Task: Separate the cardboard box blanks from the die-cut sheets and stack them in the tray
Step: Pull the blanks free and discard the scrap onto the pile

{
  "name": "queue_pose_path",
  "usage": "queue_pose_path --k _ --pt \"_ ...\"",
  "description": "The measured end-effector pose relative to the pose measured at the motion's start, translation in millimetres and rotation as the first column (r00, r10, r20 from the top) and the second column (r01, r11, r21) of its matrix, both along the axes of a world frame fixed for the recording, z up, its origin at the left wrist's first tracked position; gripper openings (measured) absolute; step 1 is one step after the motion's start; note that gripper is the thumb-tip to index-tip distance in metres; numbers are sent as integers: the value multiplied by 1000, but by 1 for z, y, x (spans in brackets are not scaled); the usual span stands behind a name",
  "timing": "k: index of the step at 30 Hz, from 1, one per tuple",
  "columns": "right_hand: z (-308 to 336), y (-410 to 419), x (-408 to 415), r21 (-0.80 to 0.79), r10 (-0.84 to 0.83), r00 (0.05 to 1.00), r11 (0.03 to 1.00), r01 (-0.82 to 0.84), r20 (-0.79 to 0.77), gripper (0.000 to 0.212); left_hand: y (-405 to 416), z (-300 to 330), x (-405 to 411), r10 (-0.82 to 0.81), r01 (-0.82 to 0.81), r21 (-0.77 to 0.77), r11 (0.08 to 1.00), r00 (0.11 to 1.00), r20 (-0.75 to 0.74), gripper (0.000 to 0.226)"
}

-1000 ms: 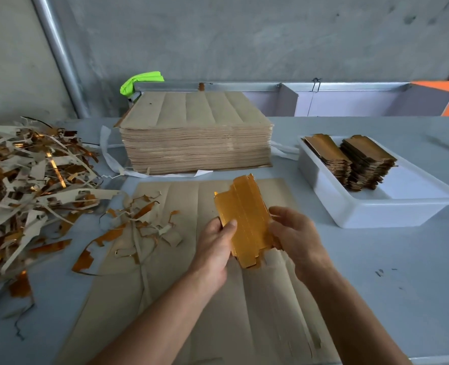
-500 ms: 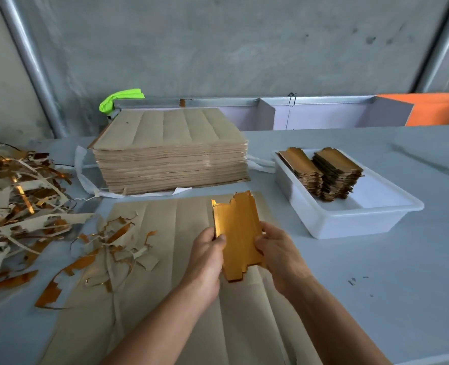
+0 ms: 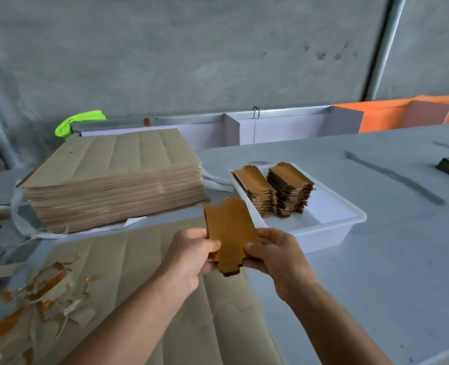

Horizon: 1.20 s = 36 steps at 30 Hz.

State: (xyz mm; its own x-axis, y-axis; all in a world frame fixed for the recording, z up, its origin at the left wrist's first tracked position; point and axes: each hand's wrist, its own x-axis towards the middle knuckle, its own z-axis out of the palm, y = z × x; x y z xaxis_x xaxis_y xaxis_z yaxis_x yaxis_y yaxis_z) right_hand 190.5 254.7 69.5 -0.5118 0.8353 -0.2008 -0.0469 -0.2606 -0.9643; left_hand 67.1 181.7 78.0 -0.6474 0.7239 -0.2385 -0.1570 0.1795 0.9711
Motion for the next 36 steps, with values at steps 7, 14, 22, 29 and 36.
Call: queue_pose_path --k 7,14,22,29,36 --pt "30 60 24 89 -71 997 994 69 27 16 71 25 18 -54 52 42 998 997 55 12" --pt "33 126 27 70 -156 964 987 144 216 25 144 19 24 -116 113 -47 993 991 -66 28" --pt "16 162 20 183 -147 845 981 59 514 25 175 3 31 -291 107 -321 941 740 -606 48" --pt "7 173 9 209 -105 701 976 -64 705 30 177 0 47 -490 151 -481 864 475 -731 26" --pt "6 184 13 254 -123 498 946 -204 859 33 183 -7 60 -508 192 -497 846 571 -645 34"
